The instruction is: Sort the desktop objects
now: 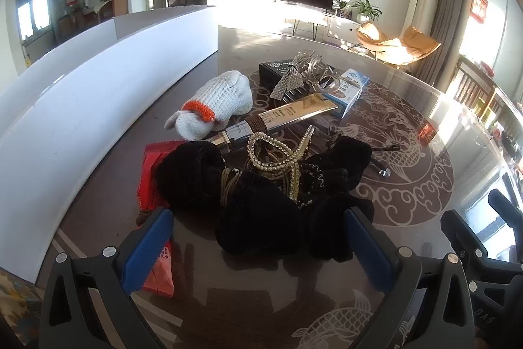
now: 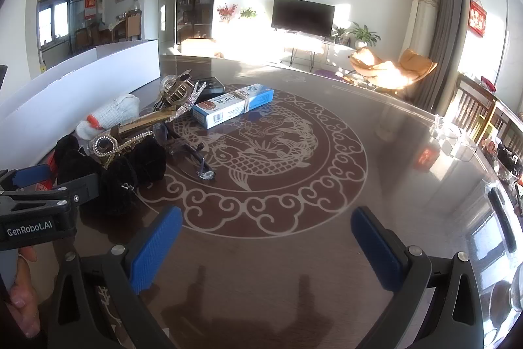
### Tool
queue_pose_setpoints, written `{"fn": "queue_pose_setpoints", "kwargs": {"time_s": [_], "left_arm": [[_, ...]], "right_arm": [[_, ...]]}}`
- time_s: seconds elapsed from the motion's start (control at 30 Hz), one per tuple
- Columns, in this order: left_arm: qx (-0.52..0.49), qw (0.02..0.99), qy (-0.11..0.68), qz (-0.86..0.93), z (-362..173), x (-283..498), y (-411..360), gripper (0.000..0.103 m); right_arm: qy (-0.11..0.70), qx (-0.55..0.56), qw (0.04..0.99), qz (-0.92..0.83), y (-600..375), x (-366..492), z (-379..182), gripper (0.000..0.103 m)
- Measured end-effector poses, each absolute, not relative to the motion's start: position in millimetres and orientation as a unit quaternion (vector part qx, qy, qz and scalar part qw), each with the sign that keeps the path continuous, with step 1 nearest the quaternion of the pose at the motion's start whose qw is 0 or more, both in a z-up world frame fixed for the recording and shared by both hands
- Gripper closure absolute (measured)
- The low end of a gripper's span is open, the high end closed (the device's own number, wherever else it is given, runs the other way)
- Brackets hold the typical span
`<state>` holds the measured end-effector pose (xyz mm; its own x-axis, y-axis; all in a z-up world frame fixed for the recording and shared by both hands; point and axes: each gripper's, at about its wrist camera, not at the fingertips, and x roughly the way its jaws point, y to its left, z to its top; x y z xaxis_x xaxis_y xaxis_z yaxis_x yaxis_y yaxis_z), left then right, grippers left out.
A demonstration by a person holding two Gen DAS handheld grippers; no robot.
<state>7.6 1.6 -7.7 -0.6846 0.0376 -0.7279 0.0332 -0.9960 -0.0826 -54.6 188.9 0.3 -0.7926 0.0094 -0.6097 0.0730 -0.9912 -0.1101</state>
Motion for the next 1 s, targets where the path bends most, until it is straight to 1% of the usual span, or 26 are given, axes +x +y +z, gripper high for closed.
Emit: {"fn": "queue_pose_setpoints", "kwargs": {"time_s": [0.33,0.57,0.7,0.9,1.0], "left_arm": [[-0.42,0.012,-0.063,0.905,-14,4,-1,0.0],[-0.429,0.009,-0.05,0.902,-21,1,4,0.0],[-0.457,0.026,-0.035,0.889,-29,-16,11,0.0],[-0.461,0.028,0.001,0.887,-33,-44,18,0.0],[-0.46,0.028,0.003,0.888,-33,-63,16,0.0]], "right_arm": [[0.061,0.33,0.029,-0.942,188,-58,-1,0.0],[0.051,0.354,0.048,-0.933,191,-65,-7,0.0],[0.048,0.366,0.053,-0.928,192,-69,-10,0.0],[0.063,0.381,0.057,-0.921,184,-73,-15,0.0],[0.069,0.391,0.059,-0.916,181,-76,-19,0.0]]}}
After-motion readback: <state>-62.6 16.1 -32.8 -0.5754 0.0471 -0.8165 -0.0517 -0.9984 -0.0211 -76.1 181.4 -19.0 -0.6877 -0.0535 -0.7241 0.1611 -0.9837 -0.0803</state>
